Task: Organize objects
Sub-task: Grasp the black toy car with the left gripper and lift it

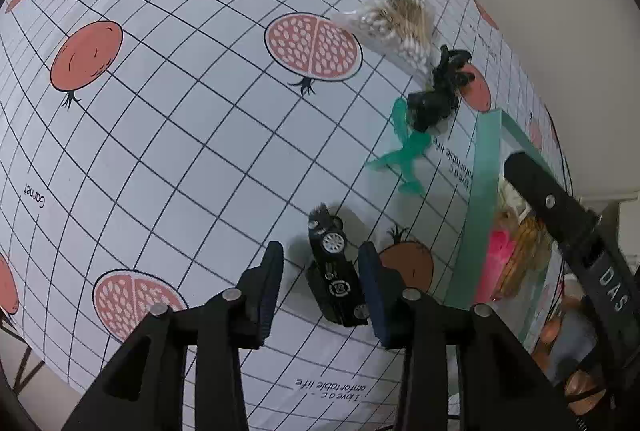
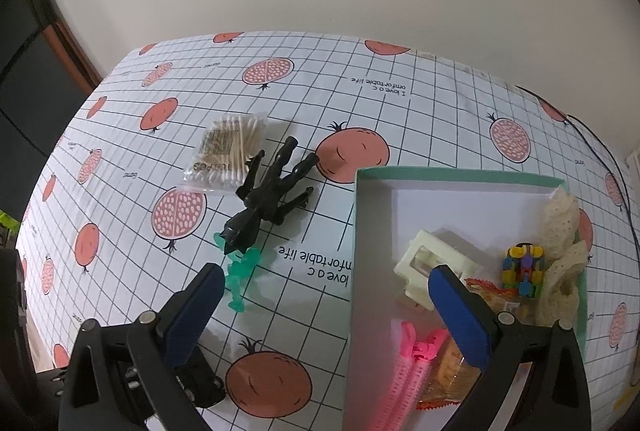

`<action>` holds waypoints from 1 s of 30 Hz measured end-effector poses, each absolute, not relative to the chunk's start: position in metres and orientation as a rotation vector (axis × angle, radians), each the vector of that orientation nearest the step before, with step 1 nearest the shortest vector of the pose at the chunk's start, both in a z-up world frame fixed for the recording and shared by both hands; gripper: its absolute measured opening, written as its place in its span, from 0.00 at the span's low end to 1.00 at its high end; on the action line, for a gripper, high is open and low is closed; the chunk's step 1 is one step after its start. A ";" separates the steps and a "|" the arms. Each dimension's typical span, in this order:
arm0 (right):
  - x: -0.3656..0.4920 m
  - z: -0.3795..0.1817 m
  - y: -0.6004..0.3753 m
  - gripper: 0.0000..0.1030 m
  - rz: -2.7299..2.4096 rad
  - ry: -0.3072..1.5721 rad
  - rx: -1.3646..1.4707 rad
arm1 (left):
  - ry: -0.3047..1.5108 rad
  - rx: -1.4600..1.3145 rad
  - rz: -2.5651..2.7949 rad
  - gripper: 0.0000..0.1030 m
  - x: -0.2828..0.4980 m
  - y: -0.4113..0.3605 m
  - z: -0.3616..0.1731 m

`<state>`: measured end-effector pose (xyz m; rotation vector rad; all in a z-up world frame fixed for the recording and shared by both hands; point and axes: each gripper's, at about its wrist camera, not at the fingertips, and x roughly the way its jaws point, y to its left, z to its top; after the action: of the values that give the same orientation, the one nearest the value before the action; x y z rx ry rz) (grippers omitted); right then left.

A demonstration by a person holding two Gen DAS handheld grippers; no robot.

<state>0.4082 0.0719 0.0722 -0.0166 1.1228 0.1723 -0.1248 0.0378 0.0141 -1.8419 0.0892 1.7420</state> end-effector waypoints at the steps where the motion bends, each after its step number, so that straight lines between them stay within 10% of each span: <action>1: 0.408 0.072 0.072 1.00 0.173 1.123 -0.018 | 0.096 -1.837 1.738 0.40 -0.122 0.037 0.014; 30: 0.407 0.048 0.111 1.00 0.271 1.147 -0.057 | -0.130 -1.833 1.927 0.24 -0.167 -0.005 0.032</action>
<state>0.4066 0.1115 0.0481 -0.0569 1.1469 0.2707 -0.1671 -0.0053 0.0322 -1.8327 -0.1302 1.9267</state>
